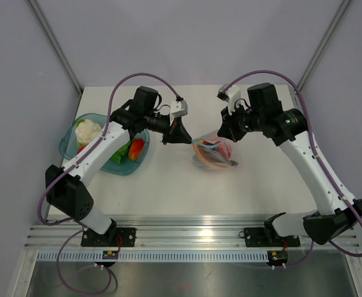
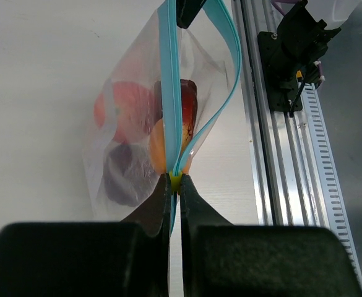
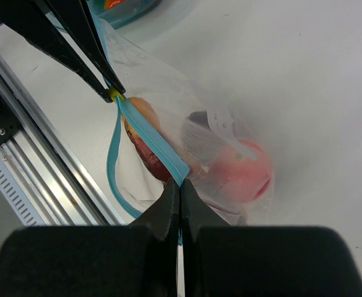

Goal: Place the food in the zip-top bag and seal the zipper
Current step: Adjust the zipper food storage bag at the center of the board.

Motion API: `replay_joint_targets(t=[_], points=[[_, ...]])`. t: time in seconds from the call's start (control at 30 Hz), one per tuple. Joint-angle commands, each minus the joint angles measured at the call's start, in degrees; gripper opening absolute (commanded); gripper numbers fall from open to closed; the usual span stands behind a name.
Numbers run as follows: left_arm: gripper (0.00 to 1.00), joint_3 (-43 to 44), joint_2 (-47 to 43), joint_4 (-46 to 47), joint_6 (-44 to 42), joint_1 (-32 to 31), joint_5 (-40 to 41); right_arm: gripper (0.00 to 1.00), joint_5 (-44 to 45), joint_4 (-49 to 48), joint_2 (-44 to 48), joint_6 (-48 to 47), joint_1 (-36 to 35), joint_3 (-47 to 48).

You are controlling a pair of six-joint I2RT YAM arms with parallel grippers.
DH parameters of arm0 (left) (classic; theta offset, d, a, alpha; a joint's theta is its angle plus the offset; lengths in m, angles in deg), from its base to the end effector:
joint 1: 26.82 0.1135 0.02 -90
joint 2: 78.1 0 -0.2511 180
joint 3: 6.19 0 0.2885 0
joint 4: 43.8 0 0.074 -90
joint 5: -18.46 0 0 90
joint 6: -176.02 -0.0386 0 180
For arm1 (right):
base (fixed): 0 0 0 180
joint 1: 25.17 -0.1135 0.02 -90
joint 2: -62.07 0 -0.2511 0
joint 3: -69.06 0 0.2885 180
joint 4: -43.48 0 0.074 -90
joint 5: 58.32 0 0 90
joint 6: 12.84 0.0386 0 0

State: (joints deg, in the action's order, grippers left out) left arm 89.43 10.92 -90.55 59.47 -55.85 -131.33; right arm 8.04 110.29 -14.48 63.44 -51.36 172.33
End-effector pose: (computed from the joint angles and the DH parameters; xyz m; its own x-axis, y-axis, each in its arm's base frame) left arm 0.3106 -0.2105 0.3375 -0.1370 0.3333 -0.9328 0.9871 -0.0330 -0.1568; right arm 0.2650 0.1476 0.4170 -0.4002 -0.4390 -0.8045 -0.7973 0.5996 0.0694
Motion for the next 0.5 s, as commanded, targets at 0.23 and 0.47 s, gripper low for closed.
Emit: replay_joint_targets(t=[0.23,0.47], points=[[0.0,-3.19,-4.02,-1.03,-1.4,1.09,1.96,0.0,1.66,-3.13,3.25,0.27,0.27,-0.12],[0.0,-4.34,-4.72,0.11,-0.61,2.32,2.22,0.0,2.28,-3.13,3.87,0.62,0.27,-1.0]])
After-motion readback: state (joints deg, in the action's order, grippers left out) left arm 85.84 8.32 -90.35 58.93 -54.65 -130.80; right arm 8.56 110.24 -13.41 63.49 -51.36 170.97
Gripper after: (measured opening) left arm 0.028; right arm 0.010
